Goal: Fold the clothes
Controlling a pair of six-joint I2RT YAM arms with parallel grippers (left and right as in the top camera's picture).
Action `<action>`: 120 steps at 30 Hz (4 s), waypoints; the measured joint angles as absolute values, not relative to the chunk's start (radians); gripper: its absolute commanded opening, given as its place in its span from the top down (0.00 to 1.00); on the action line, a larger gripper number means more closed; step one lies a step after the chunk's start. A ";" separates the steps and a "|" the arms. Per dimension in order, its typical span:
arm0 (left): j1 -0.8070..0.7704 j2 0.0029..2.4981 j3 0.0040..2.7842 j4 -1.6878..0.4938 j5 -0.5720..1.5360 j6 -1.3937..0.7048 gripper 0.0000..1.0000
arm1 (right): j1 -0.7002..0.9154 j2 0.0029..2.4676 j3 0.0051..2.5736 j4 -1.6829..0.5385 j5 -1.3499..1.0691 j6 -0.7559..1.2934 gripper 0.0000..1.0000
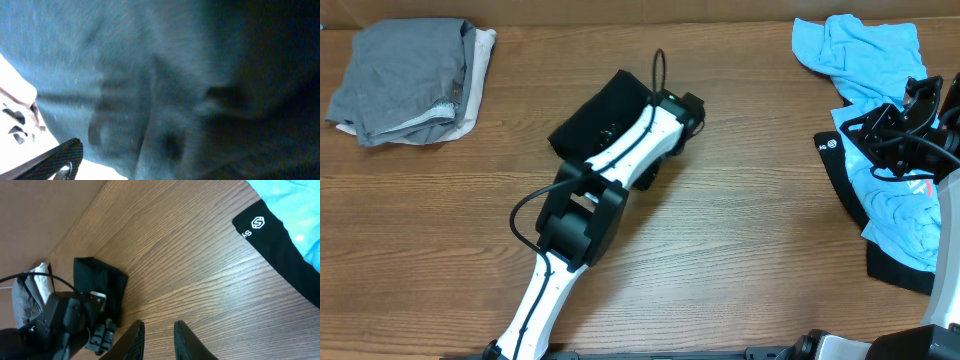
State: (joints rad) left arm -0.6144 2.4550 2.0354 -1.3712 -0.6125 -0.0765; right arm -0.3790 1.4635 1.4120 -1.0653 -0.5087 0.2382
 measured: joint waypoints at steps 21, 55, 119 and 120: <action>-0.620 2.452 2.087 -1.160 -0.449 0.001 0.06 | -0.379 1.464 1.412 -1.062 -0.482 0.235 0.75; -0.537 2.458 2.203 -1.153 -0.355 0.009 0.96 | -0.379 1.481 1.412 -1.085 -0.466 0.212 0.75; 0.329 2.494 2.643 -0.904 0.126 0.129 0.00 | -0.379 1.481 1.412 -1.228 -0.452 0.213 0.75; 0.308 2.494 2.643 -0.904 0.136 0.129 0.00 | -0.379 1.481 1.412 -1.229 -0.451 0.213 0.75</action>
State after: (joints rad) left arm 0.3080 2.4943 2.6431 -0.9043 0.1364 0.1291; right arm -0.3790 1.4815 1.4120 -1.2293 -0.4515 0.2131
